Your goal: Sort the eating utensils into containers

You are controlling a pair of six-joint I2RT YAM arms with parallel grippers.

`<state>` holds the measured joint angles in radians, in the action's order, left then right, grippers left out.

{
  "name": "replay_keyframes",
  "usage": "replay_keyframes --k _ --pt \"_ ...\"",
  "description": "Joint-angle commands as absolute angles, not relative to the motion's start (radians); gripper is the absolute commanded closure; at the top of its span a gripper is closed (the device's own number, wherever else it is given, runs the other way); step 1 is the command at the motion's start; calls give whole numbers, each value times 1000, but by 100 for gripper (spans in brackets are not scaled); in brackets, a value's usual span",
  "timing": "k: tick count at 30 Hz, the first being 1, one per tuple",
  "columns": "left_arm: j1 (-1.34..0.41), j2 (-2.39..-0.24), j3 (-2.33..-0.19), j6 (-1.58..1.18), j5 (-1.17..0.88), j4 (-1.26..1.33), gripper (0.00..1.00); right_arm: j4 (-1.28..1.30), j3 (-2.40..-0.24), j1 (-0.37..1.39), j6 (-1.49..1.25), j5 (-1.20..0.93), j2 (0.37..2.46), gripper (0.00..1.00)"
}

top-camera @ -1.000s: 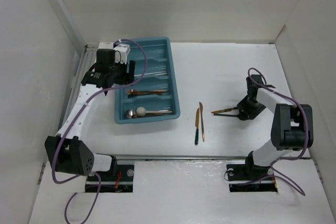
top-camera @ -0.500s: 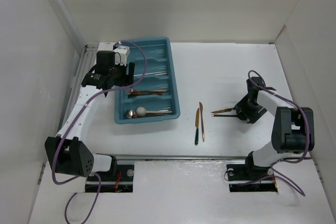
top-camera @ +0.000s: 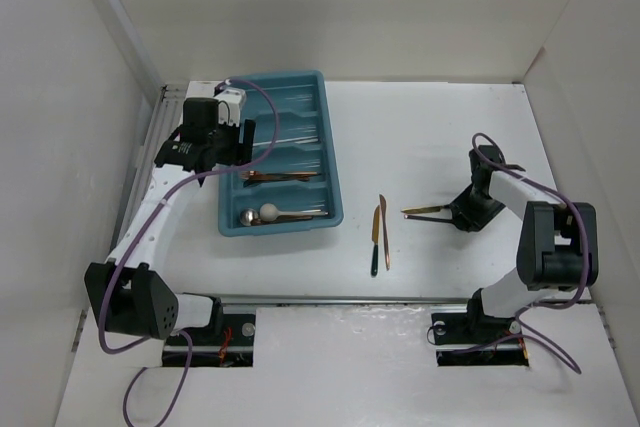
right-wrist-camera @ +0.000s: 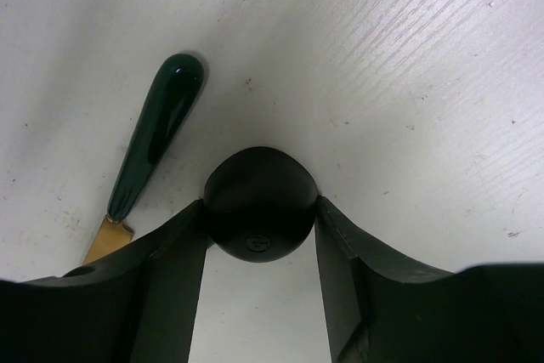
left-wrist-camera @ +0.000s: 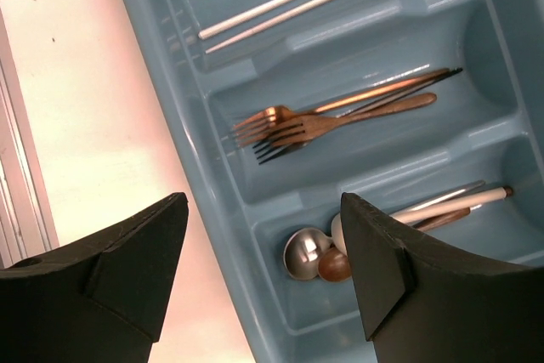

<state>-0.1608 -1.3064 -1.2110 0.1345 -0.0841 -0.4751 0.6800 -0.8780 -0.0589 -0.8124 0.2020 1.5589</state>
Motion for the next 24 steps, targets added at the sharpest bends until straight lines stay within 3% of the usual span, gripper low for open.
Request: replay_keyframes --k 1,9,15,18,21,24 --pt "-155 -1253 -1187 135 -77 -454 31 675 -850 -63 -822 261 1536 99" --pt "-155 -1253 -1177 155 -77 -454 31 882 -917 18 -811 320 1242 100" --pt "-146 -1262 -1157 46 -9 -434 31 916 -1037 168 -969 273 1150 100" --pt "-100 -1250 -1147 -38 20 -434 30 824 -1104 297 -1071 247 1242 100" --pt "-22 -1236 -1137 -93 47 -443 27 787 -1313 519 -1095 305 1441 100" --pt "14 -1212 -1126 -94 60 -443 25 686 -1454 621 -1123 171 1636 100"
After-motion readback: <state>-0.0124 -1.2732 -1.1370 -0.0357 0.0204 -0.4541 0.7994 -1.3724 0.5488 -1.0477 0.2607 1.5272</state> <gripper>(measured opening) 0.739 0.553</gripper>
